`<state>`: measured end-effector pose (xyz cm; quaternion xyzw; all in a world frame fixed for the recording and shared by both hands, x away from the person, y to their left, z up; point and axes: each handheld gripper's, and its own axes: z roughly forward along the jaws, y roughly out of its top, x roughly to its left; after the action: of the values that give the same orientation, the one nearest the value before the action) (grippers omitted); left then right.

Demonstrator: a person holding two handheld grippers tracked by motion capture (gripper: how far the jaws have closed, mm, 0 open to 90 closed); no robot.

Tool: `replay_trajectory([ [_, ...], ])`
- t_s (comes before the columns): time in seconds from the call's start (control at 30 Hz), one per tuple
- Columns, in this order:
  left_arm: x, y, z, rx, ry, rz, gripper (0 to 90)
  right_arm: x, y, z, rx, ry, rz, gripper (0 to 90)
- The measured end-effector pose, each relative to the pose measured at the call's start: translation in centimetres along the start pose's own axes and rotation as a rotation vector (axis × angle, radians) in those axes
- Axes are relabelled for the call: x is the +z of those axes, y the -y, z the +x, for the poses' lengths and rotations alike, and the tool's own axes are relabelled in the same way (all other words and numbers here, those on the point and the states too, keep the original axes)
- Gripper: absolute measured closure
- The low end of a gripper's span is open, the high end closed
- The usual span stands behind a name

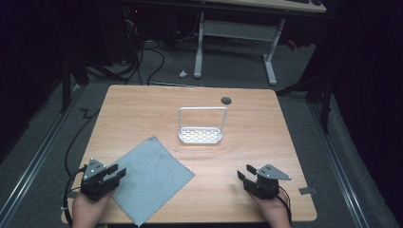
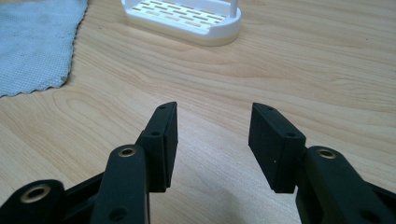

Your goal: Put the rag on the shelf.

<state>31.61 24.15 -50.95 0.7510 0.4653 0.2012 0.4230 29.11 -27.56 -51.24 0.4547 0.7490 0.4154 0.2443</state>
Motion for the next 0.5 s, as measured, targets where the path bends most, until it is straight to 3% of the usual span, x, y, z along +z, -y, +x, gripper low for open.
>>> replay_trajectory([
  [0.13,0.5,-0.2,-0.6,0.008,0.028,0.003,61.6,0.0,0.1,-0.3,0.008,-0.003,0.007,53.3],
  [0.23,0.9,-0.3,-0.9,0.037,0.030,0.019,64.5,-0.3,0.0,-0.3,0.015,-0.008,-0.005,53.2],
  [0.37,0.7,-0.4,-1.2,0.038,0.059,0.020,68.2,-0.3,-0.1,-0.1,0.019,-0.012,-0.002,53.1],
  [0.5,0.3,-0.7,-2.0,0.067,0.093,0.014,68.6,0.0,-0.1,0.2,0.001,-0.017,0.007,53.2],
])
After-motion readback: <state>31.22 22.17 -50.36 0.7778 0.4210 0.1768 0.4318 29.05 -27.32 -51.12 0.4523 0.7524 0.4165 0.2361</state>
